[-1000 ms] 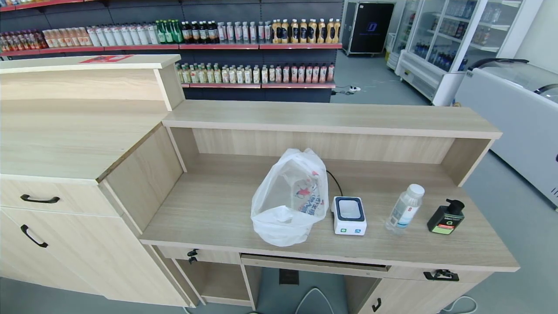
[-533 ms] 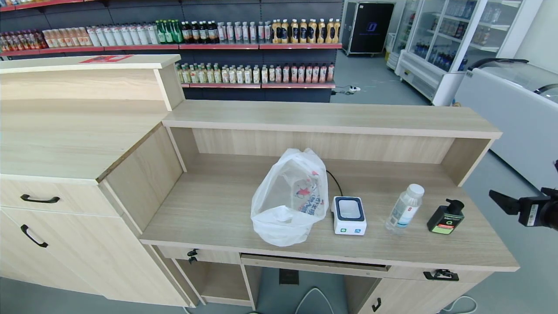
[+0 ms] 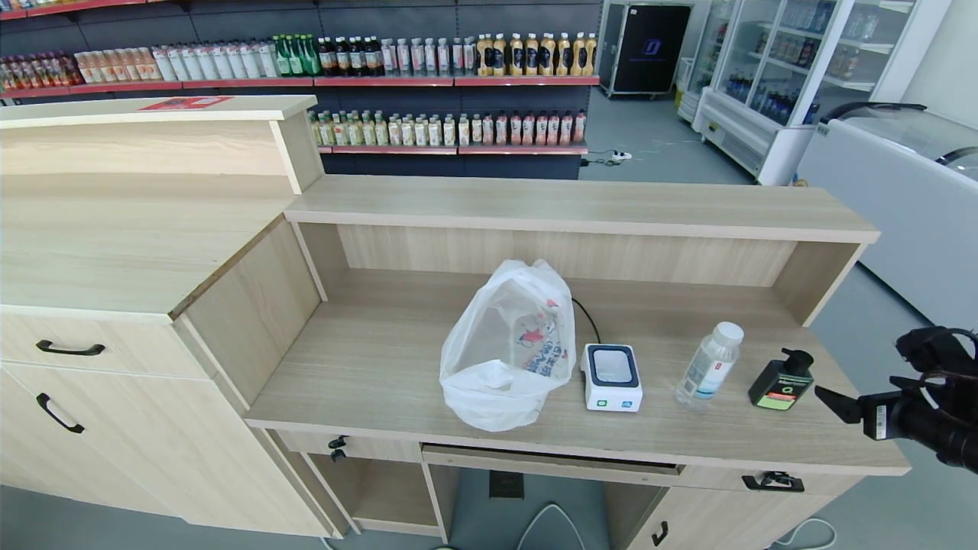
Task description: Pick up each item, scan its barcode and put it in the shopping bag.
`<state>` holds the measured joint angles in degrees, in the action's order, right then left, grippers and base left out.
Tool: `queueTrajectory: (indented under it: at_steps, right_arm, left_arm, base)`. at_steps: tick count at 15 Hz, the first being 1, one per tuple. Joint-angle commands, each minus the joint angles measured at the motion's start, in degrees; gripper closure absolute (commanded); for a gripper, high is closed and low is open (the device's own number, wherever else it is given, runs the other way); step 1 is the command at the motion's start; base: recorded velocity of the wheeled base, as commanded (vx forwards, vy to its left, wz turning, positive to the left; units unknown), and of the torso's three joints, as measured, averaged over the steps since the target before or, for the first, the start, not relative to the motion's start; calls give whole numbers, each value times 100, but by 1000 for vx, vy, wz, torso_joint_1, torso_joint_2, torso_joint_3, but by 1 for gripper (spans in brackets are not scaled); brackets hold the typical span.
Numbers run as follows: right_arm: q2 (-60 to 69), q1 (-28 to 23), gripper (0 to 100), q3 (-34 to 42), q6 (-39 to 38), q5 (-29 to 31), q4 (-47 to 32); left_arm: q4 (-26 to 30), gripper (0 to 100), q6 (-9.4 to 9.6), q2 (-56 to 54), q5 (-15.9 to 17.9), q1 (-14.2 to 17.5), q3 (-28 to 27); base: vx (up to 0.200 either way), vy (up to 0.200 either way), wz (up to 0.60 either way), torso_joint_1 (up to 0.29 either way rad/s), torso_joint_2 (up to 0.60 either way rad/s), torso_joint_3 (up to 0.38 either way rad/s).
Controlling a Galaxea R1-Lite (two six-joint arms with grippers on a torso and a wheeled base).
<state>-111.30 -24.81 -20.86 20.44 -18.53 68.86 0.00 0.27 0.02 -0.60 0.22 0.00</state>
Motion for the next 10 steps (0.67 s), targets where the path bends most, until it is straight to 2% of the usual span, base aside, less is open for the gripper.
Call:
queueTrajectory:
  at_steps: [1, 5, 8, 10]
  right_arm:
    - [-515, 213, 0, -287, 3, -107, 4]
    - [-1148, 644, 0, -718, 135, -265, 233]
    - [-1579, 784, 0, -841, 592, -309, 435]
    - [-1799, 908, 0, -902, 592, -450, 637]
  left_arm:
    - [0, 0, 0, -2, -2, 4, 0]
    - [0, 0, 0, -2, -2, 4, 0]
    - [0, 0, 0, -2, -2, 4, 0]
    - [0, 0, 0, -2, -2, 4, 0]
  base:
    - [0, 0, 0, 0, 0, 0]
    - [0, 0, 0, 0, 0, 0]
    - [0, 0, 0, 0, 0, 0]
    - [0, 0, 0, 0, 0, 0]
